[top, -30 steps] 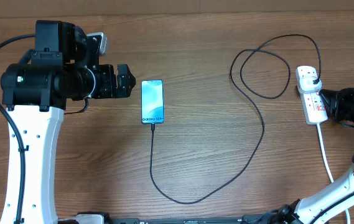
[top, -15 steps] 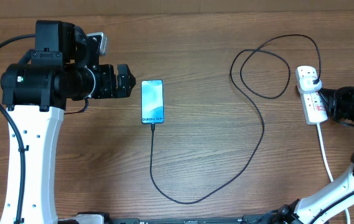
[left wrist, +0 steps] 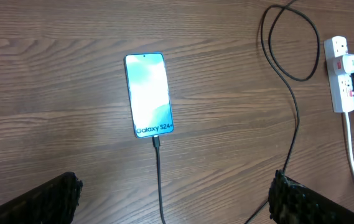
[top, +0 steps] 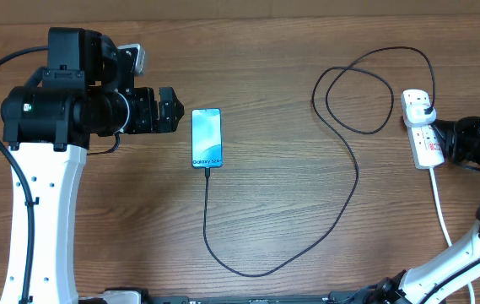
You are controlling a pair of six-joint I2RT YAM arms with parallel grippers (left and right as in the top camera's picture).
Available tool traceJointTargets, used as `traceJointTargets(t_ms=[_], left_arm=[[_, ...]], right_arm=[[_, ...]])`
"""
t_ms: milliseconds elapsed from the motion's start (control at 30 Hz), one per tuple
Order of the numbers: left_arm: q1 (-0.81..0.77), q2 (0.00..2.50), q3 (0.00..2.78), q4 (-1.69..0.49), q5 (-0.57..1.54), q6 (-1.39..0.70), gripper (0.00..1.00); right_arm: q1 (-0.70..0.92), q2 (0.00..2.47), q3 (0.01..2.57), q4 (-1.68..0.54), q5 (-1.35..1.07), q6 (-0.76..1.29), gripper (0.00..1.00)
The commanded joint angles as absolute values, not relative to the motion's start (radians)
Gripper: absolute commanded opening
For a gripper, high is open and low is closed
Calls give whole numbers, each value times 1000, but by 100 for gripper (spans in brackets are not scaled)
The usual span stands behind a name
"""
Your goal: Plug charger to phone and switch on socket
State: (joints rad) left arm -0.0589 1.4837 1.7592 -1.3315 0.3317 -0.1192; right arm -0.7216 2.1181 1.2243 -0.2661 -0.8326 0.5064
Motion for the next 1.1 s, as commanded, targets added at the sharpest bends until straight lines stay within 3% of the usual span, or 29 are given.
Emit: traceJointTargets(t_ms=[0, 800, 1067], left_arm=[[-60, 1472, 1775, -1328, 329, -109, 99], [-60, 1472, 1776, -1328, 329, -109, 100], [-60, 1472, 1775, -1328, 329, -109, 99]], right_arm=[[-666, 2174, 1197, -315, -802, 509, 4], [-657, 2173, 1197, -358, -760, 509, 4], [-745, 2144, 1227, -353, -764, 536, 4]])
